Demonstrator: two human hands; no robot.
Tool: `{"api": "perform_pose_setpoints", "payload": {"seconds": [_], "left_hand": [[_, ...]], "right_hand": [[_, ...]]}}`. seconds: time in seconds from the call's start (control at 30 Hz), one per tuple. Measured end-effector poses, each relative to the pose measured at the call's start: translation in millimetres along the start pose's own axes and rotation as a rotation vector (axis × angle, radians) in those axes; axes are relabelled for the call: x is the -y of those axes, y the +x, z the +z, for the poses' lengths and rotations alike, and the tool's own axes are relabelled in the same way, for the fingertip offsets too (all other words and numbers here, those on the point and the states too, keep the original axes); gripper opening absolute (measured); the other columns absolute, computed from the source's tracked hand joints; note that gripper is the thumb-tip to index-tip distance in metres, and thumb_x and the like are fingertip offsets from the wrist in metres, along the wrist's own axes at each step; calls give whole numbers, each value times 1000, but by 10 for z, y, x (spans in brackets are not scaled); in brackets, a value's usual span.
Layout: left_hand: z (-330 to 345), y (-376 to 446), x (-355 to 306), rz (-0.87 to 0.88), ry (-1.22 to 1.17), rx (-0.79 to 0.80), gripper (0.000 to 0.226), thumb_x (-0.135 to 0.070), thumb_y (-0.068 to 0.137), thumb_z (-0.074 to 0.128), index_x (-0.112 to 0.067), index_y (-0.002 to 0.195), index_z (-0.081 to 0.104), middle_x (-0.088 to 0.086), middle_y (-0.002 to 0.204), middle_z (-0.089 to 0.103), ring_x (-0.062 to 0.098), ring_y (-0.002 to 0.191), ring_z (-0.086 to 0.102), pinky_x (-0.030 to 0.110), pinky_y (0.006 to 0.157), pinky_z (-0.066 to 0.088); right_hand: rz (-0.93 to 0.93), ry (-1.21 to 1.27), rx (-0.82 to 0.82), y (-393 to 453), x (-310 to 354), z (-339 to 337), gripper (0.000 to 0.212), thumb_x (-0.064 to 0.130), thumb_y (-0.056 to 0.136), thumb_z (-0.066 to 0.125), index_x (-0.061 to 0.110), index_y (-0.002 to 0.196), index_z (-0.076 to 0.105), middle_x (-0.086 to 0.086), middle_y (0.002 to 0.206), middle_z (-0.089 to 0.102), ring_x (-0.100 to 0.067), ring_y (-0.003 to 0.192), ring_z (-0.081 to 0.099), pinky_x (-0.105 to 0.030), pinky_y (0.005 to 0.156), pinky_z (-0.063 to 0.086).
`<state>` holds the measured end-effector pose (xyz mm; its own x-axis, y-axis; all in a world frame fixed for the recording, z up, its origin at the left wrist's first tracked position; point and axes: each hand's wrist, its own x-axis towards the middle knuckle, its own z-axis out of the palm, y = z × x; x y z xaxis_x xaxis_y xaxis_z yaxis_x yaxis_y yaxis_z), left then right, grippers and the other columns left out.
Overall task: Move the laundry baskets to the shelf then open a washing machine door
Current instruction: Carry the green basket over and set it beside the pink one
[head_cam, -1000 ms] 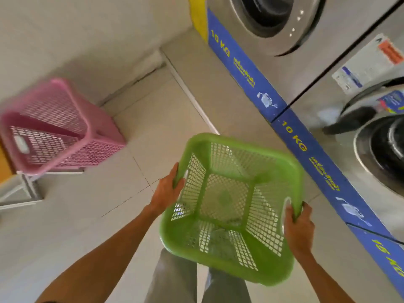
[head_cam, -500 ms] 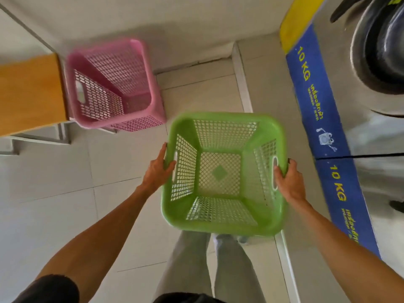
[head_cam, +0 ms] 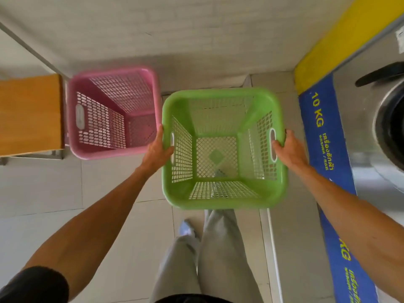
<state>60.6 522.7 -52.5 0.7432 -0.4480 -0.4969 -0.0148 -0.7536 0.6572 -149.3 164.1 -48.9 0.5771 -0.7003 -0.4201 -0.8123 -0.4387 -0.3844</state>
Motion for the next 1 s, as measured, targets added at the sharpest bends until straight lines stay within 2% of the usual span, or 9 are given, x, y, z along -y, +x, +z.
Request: {"api": "perform_pose_setpoints", "payload": {"seconds": [0.07, 0.17, 0.3, 0.43, 0.6, 0.7, 0.8, 0.9, 1.0], "left_hand": [[30, 373, -60, -58, 4, 25, 93, -12, 95, 59, -28, 157, -9, 28, 129, 56, 25, 70, 68, 21, 49, 56], [95, 922, -76, -129, 12, 36, 98, -2, 92, 56, -27, 156, -14, 27, 128, 55, 38, 82, 69, 39, 61, 62], [191, 1583, -54, -115, -23, 18, 100, 9, 87, 54, -25, 157, -9, 20, 139, 47, 31, 88, 68, 36, 59, 63], [270, 2101, -8, -115, 1, 8, 96, 6, 89, 54, -23, 158, -6, 4, 113, 59, 11, 70, 67, 18, 48, 55], [366, 2434, 85, -107, 26, 44, 94, 2, 90, 55, -16, 157, -8, -15, 85, 56, 2, 61, 63, 12, 43, 50], [366, 2557, 107, -80, 35, 64, 90, 2, 91, 54, -14, 157, -6, -14, 86, 56, 1, 64, 63, 11, 46, 51], [346, 2608, 88, -52, 43, 77, 90, 2, 92, 54, -12, 157, -7, -7, 97, 60, 1, 67, 63, 9, 49, 52], [305, 2532, 54, -72, 10, 57, 89, 1, 91, 57, -16, 157, 0, 8, 112, 65, 22, 83, 72, 27, 63, 61], [127, 2388, 12, -96, -8, 21, 88, -9, 93, 59, -17, 157, 0, 15, 124, 62, 30, 99, 69, 45, 82, 60]], "right_hand": [[5, 0, 57, 418, 124, 9, 43, 28, 95, 59, 7, 129, 47, -19, 103, 70, -32, 70, 66, -23, 52, 48], [17, 28, 125, 1049, 242, 122, 40, 17, 94, 62, 2, 129, 49, -9, 90, 64, -7, 50, 53, -10, 31, 34], [52, 3, 207, 1762, 295, 306, 32, 13, 92, 61, 3, 121, 56, -10, 96, 69, -9, 57, 58, -18, 42, 42], [66, -17, 244, 2263, 358, 448, 29, 8, 92, 63, 5, 120, 58, -4, 86, 64, -1, 54, 53, -6, 31, 33], [117, -26, 267, 2597, 382, 591, 45, 1, 86, 68, 2, 127, 50, -6, 97, 60, -7, 59, 54, -14, 43, 37], [132, 56, 216, 2696, 413, 663, 54, 6, 81, 73, 5, 129, 48, -8, 103, 63, -2, 63, 55, -11, 42, 39], [142, 75, 216, 2725, 477, 680, 58, 14, 82, 73, 7, 132, 45, -13, 114, 63, -16, 74, 66, -20, 48, 49], [65, -7, 164, 2625, 646, 645, 69, 24, 79, 74, 7, 136, 40, -18, 125, 57, -34, 102, 64, -44, 76, 59], [-51, -253, 78, 2486, 933, 631, 80, 34, 80, 74, 3, 143, 34, -25, 135, 51, -41, 122, 53, -52, 98, 49]]}}
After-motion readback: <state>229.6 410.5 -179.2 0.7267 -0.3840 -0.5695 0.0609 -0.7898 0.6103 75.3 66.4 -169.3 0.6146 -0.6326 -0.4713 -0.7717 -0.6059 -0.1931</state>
